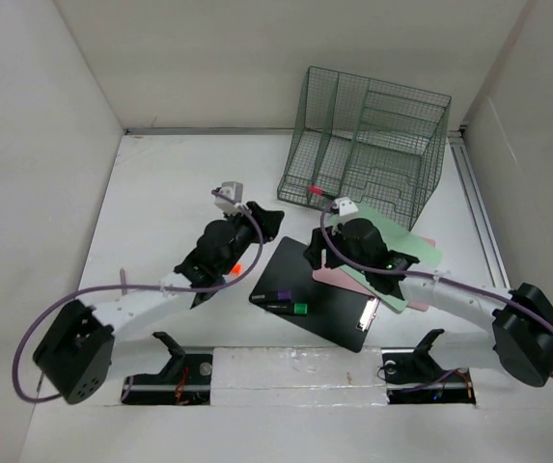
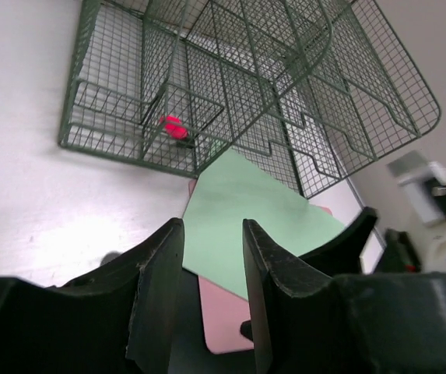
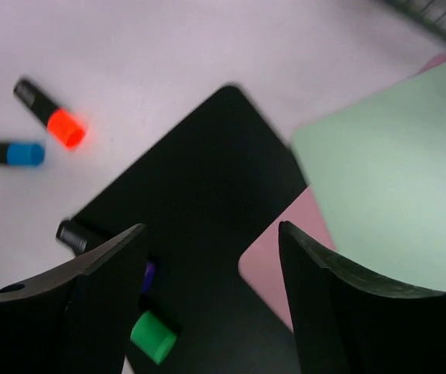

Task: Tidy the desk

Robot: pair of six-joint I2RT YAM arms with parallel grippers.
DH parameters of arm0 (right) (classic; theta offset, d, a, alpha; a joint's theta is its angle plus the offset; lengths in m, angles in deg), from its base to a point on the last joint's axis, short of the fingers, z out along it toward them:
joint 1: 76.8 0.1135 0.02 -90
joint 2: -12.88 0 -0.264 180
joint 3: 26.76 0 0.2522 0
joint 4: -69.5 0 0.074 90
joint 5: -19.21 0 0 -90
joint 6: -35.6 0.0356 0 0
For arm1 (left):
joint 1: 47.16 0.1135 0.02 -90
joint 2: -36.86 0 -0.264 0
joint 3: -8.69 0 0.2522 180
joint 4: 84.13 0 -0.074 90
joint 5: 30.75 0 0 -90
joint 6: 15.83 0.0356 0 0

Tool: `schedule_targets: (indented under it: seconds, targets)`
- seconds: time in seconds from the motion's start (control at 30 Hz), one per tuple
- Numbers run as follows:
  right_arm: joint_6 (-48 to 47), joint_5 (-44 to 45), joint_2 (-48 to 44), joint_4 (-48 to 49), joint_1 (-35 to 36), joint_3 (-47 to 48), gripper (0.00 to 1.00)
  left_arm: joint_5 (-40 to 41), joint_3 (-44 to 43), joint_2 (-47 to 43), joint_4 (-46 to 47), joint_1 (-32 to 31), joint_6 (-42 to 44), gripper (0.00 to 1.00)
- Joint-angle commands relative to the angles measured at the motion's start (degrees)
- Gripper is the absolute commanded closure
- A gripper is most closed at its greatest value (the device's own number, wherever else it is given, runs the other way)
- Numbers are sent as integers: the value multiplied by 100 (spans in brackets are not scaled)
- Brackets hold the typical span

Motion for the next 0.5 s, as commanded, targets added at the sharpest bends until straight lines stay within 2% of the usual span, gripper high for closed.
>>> schedule_targets:
  seconds: [0.0,0.07,0.23,0.47]
  targets:
    - [30,-734,220,-469,317,73,27,333,485,-905,19,-21,-456,68]
    - [-57,-868,440,-793,484,293,21,272,696,-1320,-368,-82,-536,67]
    - [-312,-816,1266,-1489,1178,864,18,262,522,-2455,-1745,-294,-642,66]
    - [-277,-376,1952,-1455,1443,1391,18,508,-276,-3291,-3022,-443,-238,65]
